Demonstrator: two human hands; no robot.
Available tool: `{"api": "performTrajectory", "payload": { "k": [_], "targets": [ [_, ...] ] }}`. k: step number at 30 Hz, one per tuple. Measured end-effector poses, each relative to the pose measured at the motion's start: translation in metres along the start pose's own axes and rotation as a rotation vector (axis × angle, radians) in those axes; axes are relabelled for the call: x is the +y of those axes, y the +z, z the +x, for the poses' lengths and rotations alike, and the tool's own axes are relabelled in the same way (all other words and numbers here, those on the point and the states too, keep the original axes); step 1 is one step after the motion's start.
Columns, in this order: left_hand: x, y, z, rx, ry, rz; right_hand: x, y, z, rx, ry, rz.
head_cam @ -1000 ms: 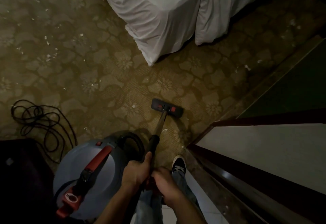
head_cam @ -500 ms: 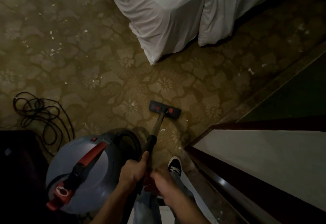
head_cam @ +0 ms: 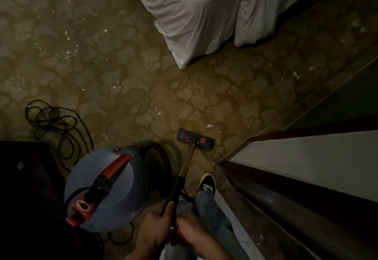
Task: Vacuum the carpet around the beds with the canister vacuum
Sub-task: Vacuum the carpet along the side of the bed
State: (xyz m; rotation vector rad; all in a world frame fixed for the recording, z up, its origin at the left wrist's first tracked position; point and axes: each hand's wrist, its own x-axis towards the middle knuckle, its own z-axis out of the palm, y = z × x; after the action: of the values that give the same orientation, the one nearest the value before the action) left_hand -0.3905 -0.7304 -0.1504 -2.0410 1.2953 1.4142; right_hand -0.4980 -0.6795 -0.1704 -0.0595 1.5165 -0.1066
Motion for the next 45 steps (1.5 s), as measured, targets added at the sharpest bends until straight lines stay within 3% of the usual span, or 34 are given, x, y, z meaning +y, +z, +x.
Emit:
{"api": "performTrajectory", "payload": {
  "k": [5,11,14,17,24,26,29,31,37,45],
  "targets": [
    [-0.028,0.001,-0.004,-0.004,0.007,0.048,0.022,0.020,-0.001,0.022,-0.079,-0.050],
    [-0.047,-0.002,0.003,-0.014,0.014,0.073,0.012,0.035,0.007,0.100,-0.033,-0.027],
    [-0.049,-0.004,0.005,-0.014,-0.020,0.080,0.009,0.038,0.007,0.069,-0.030,-0.145],
    [-0.046,-0.005,0.003,-0.007,-0.024,0.072,0.015,0.042,0.016,0.037,-0.030,-0.114],
    [-0.035,-0.008,0.013,-0.024,-0.049,0.071,0.003,0.033,0.021,0.020,-0.138,-0.356],
    [-0.023,-0.007,0.016,-0.055,-0.058,0.081,0.004,0.032,0.022,0.035,-0.161,-0.318],
    [-0.001,-0.003,0.024,-0.049,-0.035,0.095,0.003,0.025,0.022,0.126,-0.106,0.046],
    [0.017,-0.002,0.029,-0.022,-0.003,0.137,-0.004,0.014,0.029,0.166,-0.085,0.158],
    [0.069,0.009,0.052,-0.060,0.103,0.191,-0.018,-0.026,0.084,0.194,-0.078,0.213],
    [0.131,0.029,0.077,-0.098,0.184,0.194,-0.068,-0.089,0.032,0.236,-0.107,0.302]
  ]
}}
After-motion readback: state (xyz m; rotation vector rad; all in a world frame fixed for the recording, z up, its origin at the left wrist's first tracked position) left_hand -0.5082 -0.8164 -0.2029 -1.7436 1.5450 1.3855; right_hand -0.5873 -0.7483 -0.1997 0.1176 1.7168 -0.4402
